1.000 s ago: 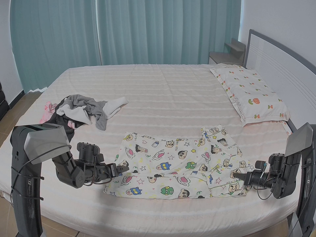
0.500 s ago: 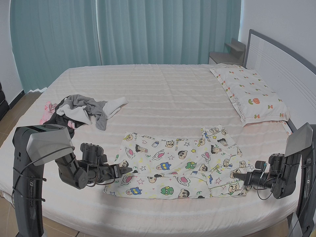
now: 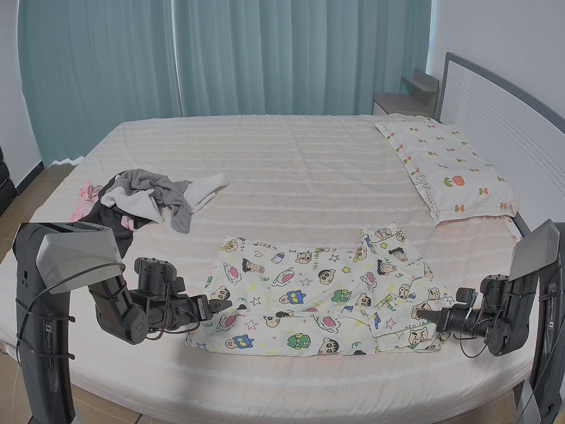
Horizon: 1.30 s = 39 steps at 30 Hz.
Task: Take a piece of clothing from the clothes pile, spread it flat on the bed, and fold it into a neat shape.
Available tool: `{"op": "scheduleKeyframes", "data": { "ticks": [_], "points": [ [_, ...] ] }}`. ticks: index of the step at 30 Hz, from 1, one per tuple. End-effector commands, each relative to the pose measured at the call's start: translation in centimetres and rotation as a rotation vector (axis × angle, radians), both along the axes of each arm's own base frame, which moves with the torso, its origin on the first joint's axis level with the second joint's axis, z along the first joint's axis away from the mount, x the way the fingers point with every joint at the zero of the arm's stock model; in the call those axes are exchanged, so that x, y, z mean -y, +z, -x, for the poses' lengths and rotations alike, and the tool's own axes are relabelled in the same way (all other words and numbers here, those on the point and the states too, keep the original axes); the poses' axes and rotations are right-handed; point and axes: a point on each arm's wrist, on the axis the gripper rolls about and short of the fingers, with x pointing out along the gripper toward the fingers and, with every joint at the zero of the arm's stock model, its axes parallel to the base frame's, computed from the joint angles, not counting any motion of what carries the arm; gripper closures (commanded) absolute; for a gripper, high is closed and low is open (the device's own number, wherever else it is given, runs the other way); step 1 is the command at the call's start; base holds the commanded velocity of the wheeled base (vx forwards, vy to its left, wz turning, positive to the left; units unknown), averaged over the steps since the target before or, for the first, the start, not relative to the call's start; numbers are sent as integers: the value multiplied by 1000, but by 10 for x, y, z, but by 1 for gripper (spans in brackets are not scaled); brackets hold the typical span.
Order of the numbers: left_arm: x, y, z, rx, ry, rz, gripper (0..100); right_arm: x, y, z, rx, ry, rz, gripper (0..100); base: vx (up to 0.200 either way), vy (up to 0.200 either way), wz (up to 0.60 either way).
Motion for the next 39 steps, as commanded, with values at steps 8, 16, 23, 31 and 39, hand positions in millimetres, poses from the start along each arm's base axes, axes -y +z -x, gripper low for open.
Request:
{"op": "scheduleKeyframes", "data": {
  "ticks": [8,16,23,31,39],
  "points": [
    [3,-4,-7,10,-4,-1,0,0,0,0,2,0,0,100,0,0,0],
    [10,-14,-13,2,-14,-10,100,0,0,0,0,0,0,100,0,0,0],
    [0,-13,-15,1,14,-9,100,0,0,0,3,0,0,100,0,0,0],
    [-13,-13,-16,-2,47,-11,100,2,2,-1,15,-8,1,100,0,0,0],
    [-22,-14,-13,-12,71,-14,100,3,3,-1,16,-12,2,100,0,0,0]
  ]
}}
